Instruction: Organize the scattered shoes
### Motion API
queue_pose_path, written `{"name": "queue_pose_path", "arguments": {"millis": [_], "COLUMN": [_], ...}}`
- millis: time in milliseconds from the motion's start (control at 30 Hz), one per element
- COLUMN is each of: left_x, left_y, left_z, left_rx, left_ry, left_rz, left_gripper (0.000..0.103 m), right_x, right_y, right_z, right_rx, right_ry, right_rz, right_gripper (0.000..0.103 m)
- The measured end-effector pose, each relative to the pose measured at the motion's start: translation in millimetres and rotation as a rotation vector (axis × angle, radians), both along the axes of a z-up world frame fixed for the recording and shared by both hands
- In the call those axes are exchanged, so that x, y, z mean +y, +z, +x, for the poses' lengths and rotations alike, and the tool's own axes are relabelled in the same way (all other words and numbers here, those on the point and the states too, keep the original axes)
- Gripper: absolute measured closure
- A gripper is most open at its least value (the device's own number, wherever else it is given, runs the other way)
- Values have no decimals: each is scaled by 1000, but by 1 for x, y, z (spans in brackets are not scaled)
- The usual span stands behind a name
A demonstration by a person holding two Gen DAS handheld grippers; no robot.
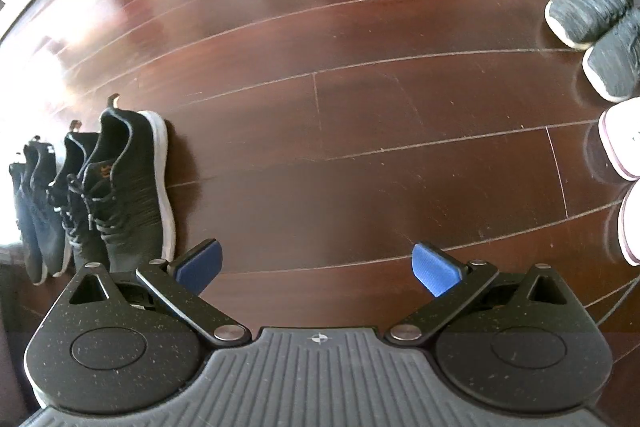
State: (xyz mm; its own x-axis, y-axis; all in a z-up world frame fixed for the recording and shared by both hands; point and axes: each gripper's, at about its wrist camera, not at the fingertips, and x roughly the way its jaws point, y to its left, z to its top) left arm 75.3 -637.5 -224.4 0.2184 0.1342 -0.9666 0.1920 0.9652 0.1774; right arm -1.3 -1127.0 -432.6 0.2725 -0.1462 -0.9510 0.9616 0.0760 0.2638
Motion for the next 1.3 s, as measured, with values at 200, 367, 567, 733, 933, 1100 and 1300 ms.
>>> {"name": "queue_pose_path", "arguments": {"millis": [200, 367, 567, 733, 933, 1100, 1300], "left_x": [28, 68, 142, 210, 290, 328, 359], "left_y": [18, 36, 55, 60, 61, 54, 48], "left_z": [4, 8, 11, 12, 33, 55, 67], "left_rx": [-31, -80, -148, -208, -200, -159, -162], "left_ry": [70, 185, 403, 512, 723, 782, 842], "left_rz": [-44, -73, -85, -23, -53, -67, -62], "left_gripper": [1, 1, 1, 1, 1, 1, 1], "right_x": [22, 83, 234, 374, 530, 611, 629], "right_y": [40, 89, 140, 151, 135, 110, 105], "right_z": [0, 20, 82, 123, 135, 125, 137], "right_rx": [0, -33, -149, -252, -309, -265, -229], "right_ry": [101, 435, 1002, 1335, 1680, 1825, 1807], "right_rz": [-74, -169, -213, -130, 19, 104, 221], "right_gripper": [35, 35, 35, 35, 36, 36, 36]}}
